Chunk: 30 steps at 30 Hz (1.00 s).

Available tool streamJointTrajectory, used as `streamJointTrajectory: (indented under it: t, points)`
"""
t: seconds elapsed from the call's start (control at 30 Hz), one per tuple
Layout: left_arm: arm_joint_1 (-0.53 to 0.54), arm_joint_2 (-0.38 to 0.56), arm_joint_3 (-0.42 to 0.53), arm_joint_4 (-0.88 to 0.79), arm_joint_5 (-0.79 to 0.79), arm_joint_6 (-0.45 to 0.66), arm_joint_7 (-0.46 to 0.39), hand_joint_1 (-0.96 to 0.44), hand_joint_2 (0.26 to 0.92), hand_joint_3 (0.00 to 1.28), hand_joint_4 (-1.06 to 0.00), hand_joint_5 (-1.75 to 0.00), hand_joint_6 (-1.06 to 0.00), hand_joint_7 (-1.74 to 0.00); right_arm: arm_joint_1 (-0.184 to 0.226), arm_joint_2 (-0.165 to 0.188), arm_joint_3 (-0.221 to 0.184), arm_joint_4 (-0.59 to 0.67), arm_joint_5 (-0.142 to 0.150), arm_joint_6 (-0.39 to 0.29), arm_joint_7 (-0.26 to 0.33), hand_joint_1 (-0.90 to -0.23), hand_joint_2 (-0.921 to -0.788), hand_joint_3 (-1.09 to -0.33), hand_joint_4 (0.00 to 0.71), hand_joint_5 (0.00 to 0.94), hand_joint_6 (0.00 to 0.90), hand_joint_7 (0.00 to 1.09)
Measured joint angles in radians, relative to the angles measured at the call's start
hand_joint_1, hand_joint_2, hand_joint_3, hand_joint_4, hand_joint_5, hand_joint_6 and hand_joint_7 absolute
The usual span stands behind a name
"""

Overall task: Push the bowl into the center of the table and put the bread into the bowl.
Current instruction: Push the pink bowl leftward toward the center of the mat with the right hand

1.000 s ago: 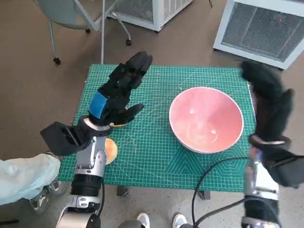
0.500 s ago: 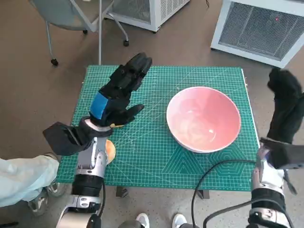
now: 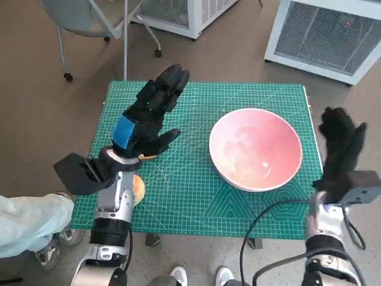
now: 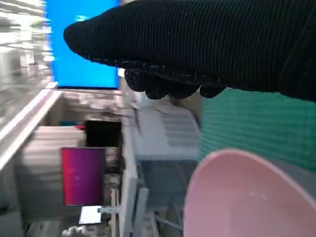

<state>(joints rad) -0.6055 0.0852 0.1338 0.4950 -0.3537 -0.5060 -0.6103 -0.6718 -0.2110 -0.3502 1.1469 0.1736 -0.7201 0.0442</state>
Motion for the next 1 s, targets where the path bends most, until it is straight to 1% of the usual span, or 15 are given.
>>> streamJointTrajectory:
  t: [0.17,0.23,0.43,0.57,0.7,0.9,1.0]
  points:
    - [0.001,0.006,0.001,-0.004,0.000,0.000,-0.001,-0.57,0.921,0.31,-0.15,0.00,-0.20,-0.15,-0.035,0.027,-0.021,0.029,0.040,0.041,0.036,-0.591,-0.921,-0.817,0.205,0.014,0.096,0.43]
    - [0.003,0.010,0.001,-0.009,0.000,0.002,-0.001,-0.57,0.921,0.31,-0.15,0.00,-0.20,-0.15,-0.049,0.039,-0.034,0.041,0.061,0.061,0.052,-0.586,-0.921,-0.829,0.210,0.014,0.098,0.43]
    - [0.011,0.031,0.005,-0.028,-0.002,0.009,-0.001,-0.58,0.921,0.31,-0.15,0.00,-0.20,-0.14,-0.085,0.072,-0.070,0.071,0.112,0.118,0.087,-0.577,-0.921,-0.880,0.224,0.013,0.115,0.40]
    - [0.020,0.039,0.011,-0.041,-0.002,0.013,0.001,-0.60,0.921,0.31,-0.15,0.00,-0.20,-0.14,-0.108,0.091,-0.093,0.084,0.143,0.157,0.105,-0.576,-0.921,-0.884,0.229,0.013,0.124,0.40]
    - [0.030,0.045,0.016,-0.046,0.000,0.013,0.011,-0.61,0.921,0.32,-0.15,0.00,-0.21,-0.14,-0.140,0.112,-0.119,0.096,0.175,0.194,0.122,-0.575,-0.921,-0.875,0.239,0.014,0.151,0.40]
    - [0.055,0.054,0.018,-0.068,0.017,0.013,0.043,-0.63,0.921,0.33,-0.16,0.00,-0.21,-0.13,-0.184,0.144,-0.147,0.108,0.207,0.232,0.141,-0.573,-0.921,-0.852,0.239,0.009,0.167,0.39]
    - [0.067,0.058,0.018,-0.087,0.028,0.013,0.055,-0.63,0.921,0.33,-0.16,0.00,-0.21,-0.13,-0.196,0.155,-0.152,0.113,0.214,0.242,0.150,-0.573,-0.921,-0.847,0.238,0.007,0.164,0.38]
